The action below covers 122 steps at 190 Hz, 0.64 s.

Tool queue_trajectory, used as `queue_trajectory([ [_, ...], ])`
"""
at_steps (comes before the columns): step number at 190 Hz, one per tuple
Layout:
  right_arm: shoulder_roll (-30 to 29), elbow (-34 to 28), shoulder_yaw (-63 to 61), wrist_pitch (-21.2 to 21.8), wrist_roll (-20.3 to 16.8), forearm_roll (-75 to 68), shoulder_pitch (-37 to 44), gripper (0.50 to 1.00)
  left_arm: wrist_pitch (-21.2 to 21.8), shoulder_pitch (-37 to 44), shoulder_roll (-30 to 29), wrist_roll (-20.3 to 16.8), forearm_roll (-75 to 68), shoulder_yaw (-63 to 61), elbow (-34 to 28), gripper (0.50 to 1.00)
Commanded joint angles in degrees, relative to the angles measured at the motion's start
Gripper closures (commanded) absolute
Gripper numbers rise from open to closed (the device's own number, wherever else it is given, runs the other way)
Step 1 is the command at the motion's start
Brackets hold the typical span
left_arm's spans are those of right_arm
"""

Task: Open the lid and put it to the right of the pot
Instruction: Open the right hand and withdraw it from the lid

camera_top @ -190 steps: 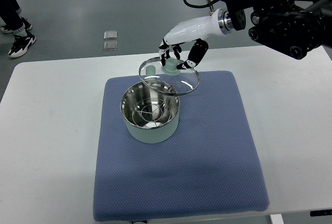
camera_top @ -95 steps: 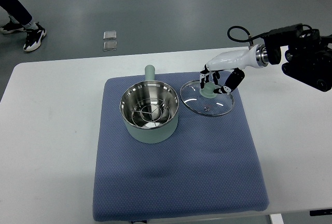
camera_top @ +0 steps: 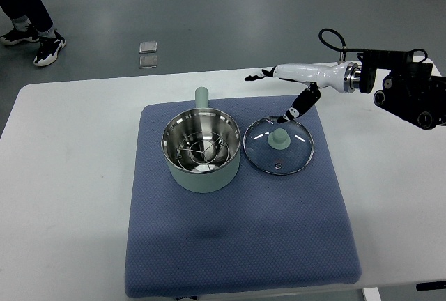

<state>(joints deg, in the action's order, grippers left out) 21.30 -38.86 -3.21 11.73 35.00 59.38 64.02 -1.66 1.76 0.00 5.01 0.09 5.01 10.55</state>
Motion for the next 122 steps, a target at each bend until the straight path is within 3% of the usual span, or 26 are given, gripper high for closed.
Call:
queue_trajectory([
  [1, -1.7, 1.5, -4.8, 4.1, -1.8, -17.0, -3.2, 0.579, 0.0, 0.0, 0.0, 0.0, 0.0, 0.0, 0.0, 0.500],
  [14, -5.0, 2.8, -8.5, 4.5, -10.1, -31.2, -5.7, 0.579, 0.0, 0.0, 0.0, 0.0, 0.0, 0.0, 0.0, 0.500],
  [24, -5.0, 2.8, -8.5, 4.5, -10.1, -31.2, -5.7, 0.579, 0.0, 0.0, 0.0, 0.0, 0.0, 0.0, 0.0, 0.500],
  [25, -7.0, 4.7, -11.0, 4.6, -15.8, -41.0, -7.5, 0.577, 0.0, 0.0, 0.0, 0.0, 0.0, 0.0, 0.1, 0.500],
  [47, -9.7, 8.4, -15.3, 5.5, -24.5, -59.1, -10.9, 0.576, 0.0, 0.0, 0.0, 0.0, 0.0, 0.0, 0.0, 0.500],
  [74, -13.3, 9.3, -16.1, 4.4, -25.0, -65.7, -13.7, 0.570, 0.0, 0.0, 0.0, 0.1, 0.0, 0.0, -0.1, 0.500],
  [122, -13.1, 9.1, -16.3, 5.3, -23.4, -65.8, -14.6, 0.568, 0.0, 0.1, 0.0, 0.0, 0.0, 0.0, -0.1, 0.500],
])
